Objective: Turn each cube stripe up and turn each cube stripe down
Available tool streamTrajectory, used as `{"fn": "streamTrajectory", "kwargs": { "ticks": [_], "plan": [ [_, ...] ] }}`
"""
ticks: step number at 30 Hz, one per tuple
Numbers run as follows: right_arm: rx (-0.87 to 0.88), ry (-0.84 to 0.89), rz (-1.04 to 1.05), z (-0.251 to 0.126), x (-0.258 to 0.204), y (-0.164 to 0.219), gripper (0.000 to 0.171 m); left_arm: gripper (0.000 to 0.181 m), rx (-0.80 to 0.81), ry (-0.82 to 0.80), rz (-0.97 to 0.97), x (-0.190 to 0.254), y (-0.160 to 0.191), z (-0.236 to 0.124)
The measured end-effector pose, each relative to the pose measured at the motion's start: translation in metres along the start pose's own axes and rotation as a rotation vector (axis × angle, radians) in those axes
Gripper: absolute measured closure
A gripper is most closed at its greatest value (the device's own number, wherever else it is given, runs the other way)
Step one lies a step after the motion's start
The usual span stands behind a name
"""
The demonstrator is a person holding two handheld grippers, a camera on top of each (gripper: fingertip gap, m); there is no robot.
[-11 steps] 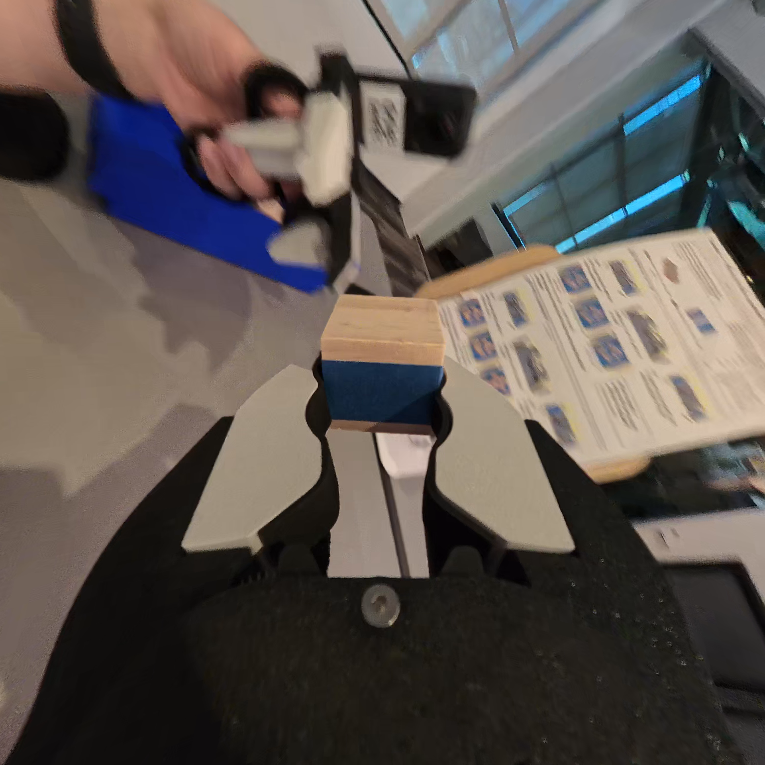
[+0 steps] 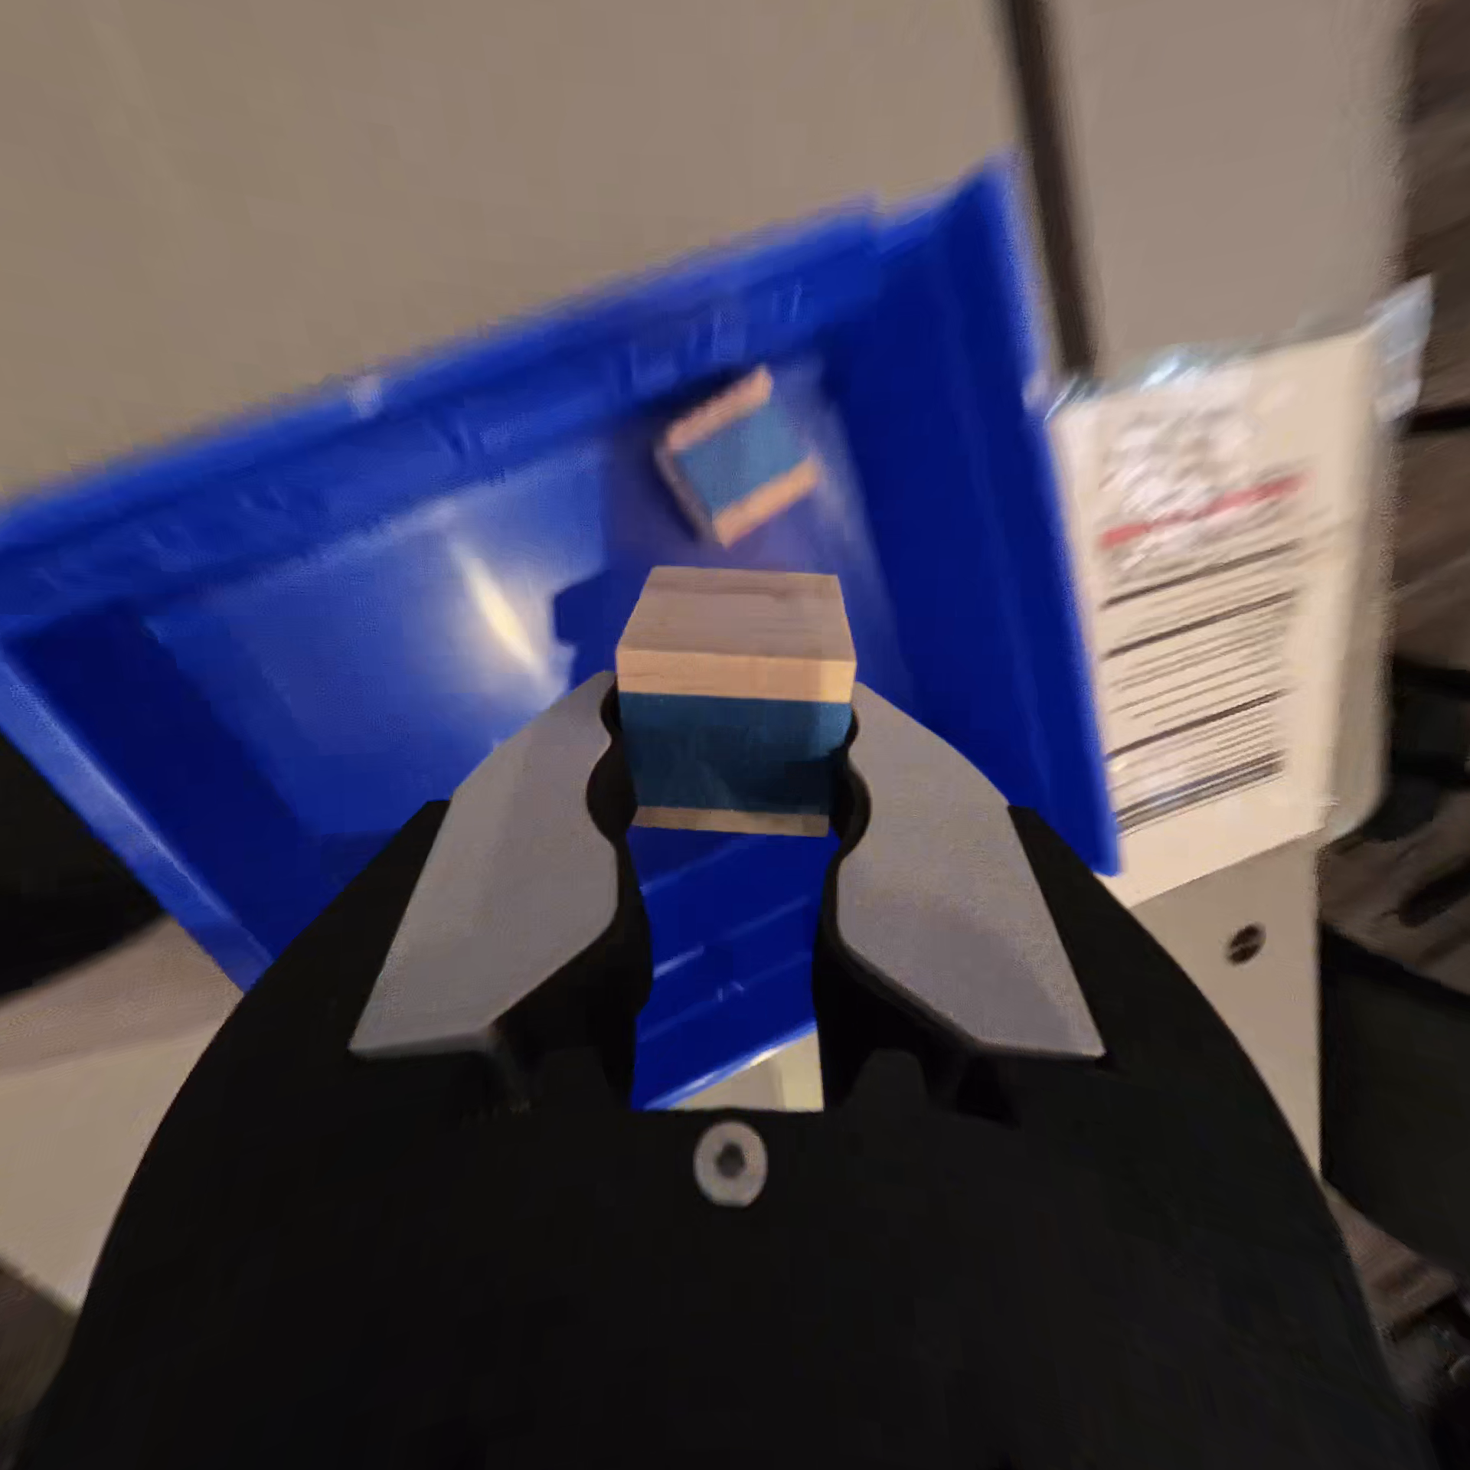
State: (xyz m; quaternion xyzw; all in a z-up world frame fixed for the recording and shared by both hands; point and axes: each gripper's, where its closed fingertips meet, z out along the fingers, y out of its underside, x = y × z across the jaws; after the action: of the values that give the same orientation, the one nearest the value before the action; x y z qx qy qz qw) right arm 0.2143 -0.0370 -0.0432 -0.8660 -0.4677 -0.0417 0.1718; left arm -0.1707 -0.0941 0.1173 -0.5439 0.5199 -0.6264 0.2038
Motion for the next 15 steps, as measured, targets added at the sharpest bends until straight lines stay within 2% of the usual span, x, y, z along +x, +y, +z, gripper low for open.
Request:
{"fn": "streamTrajectory", "kwargs": {
  "ticks": [1, 3, 6, 15],
  "plan": [
    [-0.084, -0.032, -0.008, 0.018, 0.004, 0.018, 0.124, 0.138, -0.002, 0.011, 0.001, 0.003, 0.0, 0.001],
    [-0.191, -0.101, -0.058, 0.048, 0.003, 0.04, 0.124, 0.139, -0.01, 0.019, 0.01, 0.005, 0.001, 0.003],
    [-0.256, -0.15, -0.141, 0.077, 0.004, 0.049, 0.124, 0.139, -0.027, 0.01, 0.017, 0.003, 0.004, 0.006],
    [-0.25, -0.214, -0.225, 0.103, 0.009, 0.035, 0.124, 0.14, -0.038, 0.014, -0.012, -0.005, 0.012, 0.005]
  ]
}}
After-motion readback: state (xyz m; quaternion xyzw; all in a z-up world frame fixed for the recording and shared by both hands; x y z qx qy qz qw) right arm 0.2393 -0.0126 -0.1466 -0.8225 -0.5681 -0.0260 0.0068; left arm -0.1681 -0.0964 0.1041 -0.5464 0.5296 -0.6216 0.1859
